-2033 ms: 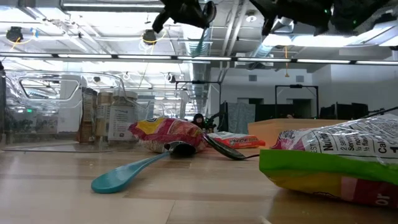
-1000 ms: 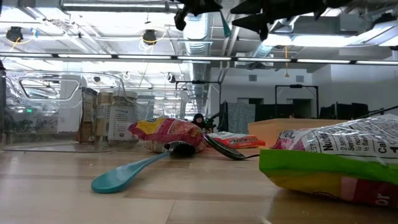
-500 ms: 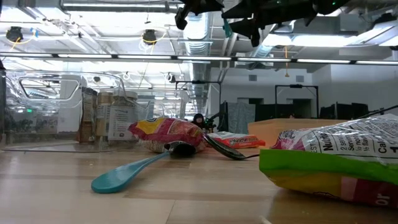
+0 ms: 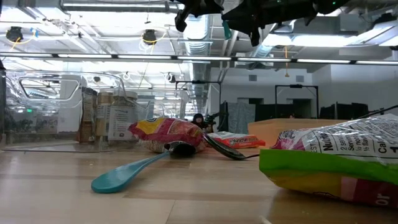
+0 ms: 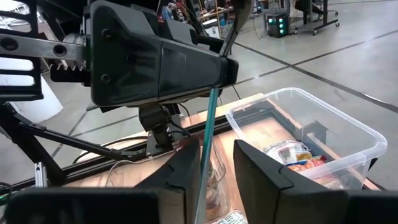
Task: Pick & Place Food Item
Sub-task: Put the blue spoon into the orange container
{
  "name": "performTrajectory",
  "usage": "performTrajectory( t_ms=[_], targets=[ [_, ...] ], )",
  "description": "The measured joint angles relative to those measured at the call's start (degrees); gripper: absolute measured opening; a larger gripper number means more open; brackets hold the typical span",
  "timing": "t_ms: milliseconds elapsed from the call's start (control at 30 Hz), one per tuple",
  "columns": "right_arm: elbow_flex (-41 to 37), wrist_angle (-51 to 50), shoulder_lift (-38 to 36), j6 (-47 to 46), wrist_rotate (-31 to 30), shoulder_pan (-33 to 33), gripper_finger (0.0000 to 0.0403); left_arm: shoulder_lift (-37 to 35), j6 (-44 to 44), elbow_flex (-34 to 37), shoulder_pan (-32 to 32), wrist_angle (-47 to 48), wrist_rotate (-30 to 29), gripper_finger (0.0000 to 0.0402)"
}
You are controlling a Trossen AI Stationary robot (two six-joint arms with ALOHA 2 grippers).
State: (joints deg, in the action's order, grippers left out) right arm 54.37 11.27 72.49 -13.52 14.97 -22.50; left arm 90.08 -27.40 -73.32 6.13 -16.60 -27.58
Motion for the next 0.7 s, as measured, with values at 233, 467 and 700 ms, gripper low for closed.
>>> performTrajectory(
  t_ms=[233,467,700],
  targets=[
    [0.00,-0.03,-0.04,0.00,0.19,0.00,0.0061,0.00,-0.02,0.00,0.00,-0.09,0.95,0.0005],
    [0.00,-0.11,-0.11,0.04,0.21,0.02,0.0007,0.00,-0.04,0.02,0.00,-0.36,1.58,0.0005],
    [0.00,-0.27,-0.11,0.00,-1.64,0.49,0.0003,0.00,0.01,0.02,0.00,-0.37,1.87,0.0005]
  ],
)
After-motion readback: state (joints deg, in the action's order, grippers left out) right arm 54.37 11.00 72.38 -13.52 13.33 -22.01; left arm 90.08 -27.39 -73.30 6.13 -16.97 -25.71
